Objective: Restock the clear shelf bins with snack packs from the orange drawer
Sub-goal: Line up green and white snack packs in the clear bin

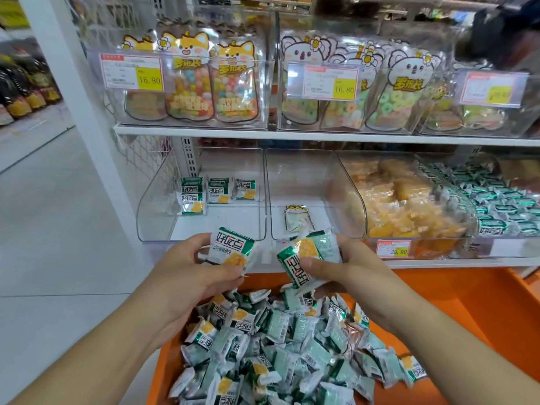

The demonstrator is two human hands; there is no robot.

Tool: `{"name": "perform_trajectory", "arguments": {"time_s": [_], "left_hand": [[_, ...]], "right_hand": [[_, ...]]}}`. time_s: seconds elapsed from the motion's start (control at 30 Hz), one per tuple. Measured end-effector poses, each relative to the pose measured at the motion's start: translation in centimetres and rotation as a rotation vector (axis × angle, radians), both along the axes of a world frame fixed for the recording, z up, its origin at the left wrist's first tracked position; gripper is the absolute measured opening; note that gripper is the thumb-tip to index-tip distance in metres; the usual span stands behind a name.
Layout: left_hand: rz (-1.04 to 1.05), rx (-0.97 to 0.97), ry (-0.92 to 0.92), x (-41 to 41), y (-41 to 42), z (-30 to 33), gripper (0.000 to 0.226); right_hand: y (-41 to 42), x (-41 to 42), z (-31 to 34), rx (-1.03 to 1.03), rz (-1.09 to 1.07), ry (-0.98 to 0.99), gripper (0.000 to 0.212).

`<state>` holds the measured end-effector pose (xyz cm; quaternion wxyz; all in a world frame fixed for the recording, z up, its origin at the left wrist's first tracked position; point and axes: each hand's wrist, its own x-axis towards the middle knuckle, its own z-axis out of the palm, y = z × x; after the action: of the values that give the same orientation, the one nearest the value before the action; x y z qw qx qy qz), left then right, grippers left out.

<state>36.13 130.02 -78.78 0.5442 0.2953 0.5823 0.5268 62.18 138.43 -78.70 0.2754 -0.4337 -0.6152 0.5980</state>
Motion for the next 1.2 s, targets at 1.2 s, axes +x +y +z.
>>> {"name": "perform_trajectory", "arguments": {"time_s": [1.2], "left_hand": [[0.047, 0.028, -0.162, 3.2, 0.0, 0.0, 0.065]], "right_hand": [[-0.8, -2.2, -1.2, -0.024, -0.006, 0.069, 0.059]]}}
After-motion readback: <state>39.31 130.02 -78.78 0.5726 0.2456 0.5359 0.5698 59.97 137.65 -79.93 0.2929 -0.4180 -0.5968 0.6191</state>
